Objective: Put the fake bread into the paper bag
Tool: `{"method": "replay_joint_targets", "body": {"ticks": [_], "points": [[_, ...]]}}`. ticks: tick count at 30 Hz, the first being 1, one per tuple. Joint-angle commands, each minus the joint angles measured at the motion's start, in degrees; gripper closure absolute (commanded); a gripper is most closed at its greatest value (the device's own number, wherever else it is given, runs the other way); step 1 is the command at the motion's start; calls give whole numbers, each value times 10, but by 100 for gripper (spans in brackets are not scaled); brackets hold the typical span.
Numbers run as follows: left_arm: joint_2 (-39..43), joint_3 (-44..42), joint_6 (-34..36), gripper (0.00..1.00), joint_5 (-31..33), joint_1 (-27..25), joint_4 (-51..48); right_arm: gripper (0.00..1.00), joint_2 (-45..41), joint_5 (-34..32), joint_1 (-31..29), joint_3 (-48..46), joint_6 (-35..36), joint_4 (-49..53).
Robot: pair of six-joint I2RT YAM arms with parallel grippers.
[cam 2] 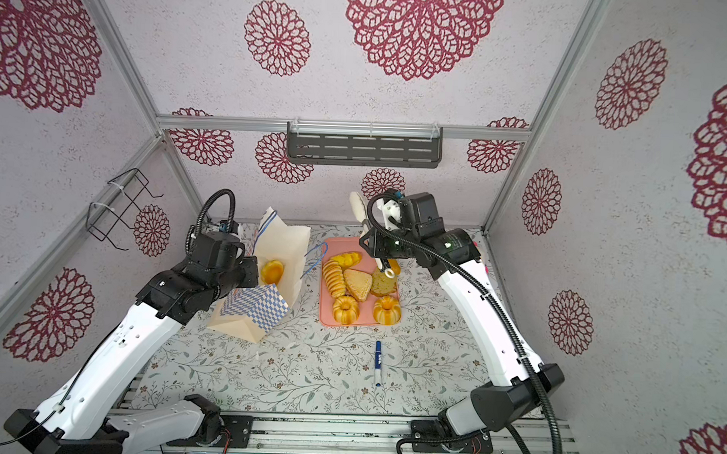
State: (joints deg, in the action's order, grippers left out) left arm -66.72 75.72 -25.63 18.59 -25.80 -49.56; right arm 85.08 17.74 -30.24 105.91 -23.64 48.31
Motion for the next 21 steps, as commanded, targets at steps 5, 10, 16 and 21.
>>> {"method": "replay_joint_targets", "body": {"ticks": [5,10,16,21], "points": [[-6,18,-7,100,-3,-5,5,87,21,-8,-70,89,-23,-14],[-6,17,-9,100,-3,-6,5,87,41,-5,-110,93,-28,-32],[-7,17,-9,100,-3,-6,5,86,41,-91,-107,80,8,-2],[-2,15,-8,100,-2,-6,4,81,17,-105,-21,6,24,-11]]}}
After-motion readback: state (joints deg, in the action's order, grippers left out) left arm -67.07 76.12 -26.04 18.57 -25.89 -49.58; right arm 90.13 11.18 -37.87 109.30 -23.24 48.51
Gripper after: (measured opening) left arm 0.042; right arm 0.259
